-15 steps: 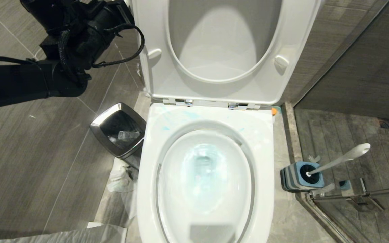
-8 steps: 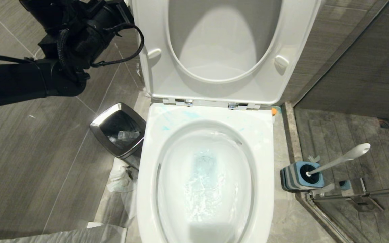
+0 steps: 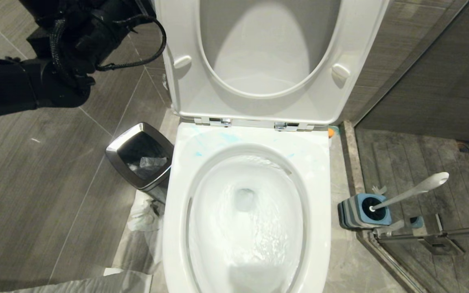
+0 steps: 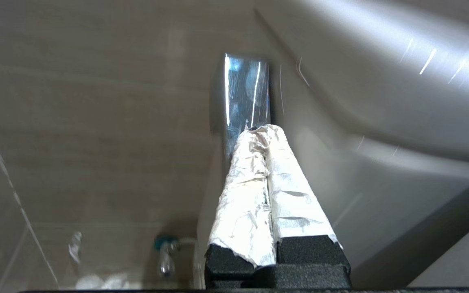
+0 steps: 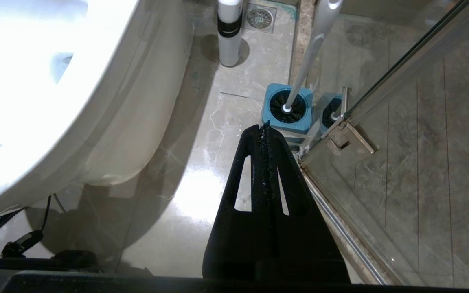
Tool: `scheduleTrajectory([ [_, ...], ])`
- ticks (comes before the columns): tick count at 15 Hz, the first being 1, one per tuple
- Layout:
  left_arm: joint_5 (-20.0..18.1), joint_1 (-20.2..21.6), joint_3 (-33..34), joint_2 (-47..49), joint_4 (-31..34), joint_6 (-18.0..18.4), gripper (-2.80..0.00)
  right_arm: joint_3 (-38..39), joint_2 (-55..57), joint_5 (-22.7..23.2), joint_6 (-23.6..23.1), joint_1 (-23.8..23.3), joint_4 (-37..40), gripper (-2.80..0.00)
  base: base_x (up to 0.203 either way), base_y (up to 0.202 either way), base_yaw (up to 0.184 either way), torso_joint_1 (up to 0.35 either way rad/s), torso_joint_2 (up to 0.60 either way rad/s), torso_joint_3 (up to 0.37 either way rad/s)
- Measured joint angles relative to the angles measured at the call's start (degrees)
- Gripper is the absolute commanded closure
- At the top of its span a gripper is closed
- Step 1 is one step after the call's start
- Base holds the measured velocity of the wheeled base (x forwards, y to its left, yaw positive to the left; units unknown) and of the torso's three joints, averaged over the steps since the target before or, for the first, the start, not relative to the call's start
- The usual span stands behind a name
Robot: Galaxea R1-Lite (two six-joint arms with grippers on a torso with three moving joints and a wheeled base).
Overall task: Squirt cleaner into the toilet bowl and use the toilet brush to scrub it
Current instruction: Flush the toilet, then close the toilet lid
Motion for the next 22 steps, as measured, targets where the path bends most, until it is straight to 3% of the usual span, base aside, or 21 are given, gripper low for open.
scheduleTrajectory([
  [9,0.35,0.80,0.99,-14.91,0.26,0.15,0.00,0.00,0.00,-0.01,0.02,-0.02,0.02,0.00,0.000,0.000,0.000,0.000,0.00,0.000],
  [13,-1.05,1.13,7.37,-23.76,3.82,0.15,0.00,0.00,0.00,0.00,0.00,-0.02,0.00,0.00,0.000,0.000,0.000,0.000,0.00,0.000],
  [18,-8.38,1.11,17.76,-33.89,11.51,0.15,0.00,0.00,0.00,0.02,0.02,-0.02,0.00,0.00,0.000,0.000,0.000,0.000,0.00,0.000],
  [22,-15.55,1.29,18.81,-35.56,17.23,-0.12,0.00,0.00,0.00,0.00,0.01,-0.02,0.00,0.00,0.000,0.000,0.000,0.000,0.00,0.000],
])
